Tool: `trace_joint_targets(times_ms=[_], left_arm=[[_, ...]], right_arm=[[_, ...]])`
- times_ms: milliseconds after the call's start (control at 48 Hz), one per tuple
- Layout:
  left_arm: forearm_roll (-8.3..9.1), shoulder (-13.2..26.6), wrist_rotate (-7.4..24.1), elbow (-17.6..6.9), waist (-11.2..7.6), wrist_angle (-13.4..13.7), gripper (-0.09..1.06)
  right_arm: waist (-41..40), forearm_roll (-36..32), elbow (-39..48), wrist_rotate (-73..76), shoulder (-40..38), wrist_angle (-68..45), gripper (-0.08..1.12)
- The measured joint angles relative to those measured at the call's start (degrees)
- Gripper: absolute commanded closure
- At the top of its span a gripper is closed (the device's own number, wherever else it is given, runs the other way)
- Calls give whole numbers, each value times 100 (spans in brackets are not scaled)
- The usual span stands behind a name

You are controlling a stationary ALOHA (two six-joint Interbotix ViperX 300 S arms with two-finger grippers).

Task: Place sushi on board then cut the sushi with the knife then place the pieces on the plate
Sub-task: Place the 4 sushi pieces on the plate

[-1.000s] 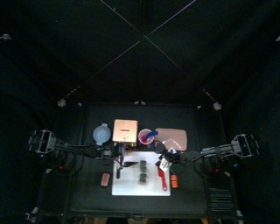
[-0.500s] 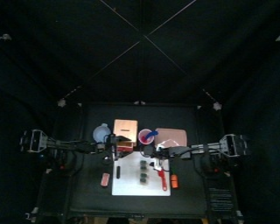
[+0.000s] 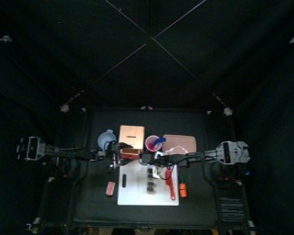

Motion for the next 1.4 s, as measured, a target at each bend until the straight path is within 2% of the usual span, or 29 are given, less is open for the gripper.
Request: trace_joint_targets(times_ms=[354,646,771,1000,1104,1396], left_arm=[[9,-185,9,185,18,0,-5],[0,-193,0,211,18,0,-5],[0,-193,0,246,9,0,-5],[0,-193,0,264,9,0,-5],[0,-193,0,264,9,0,-5],[9,-193,-9,272,18,0,-5]], right_arm=[[0,9,-53,70,343,18,24],[-18,44,-88,97,422,35,52],[-18,141,-88,97,360,193,52],[-18,501,272,193,-431,1081,52],[-35,738,756,624,-905,1327,52],[-571,158,1995,2584,-2039,853,52]])
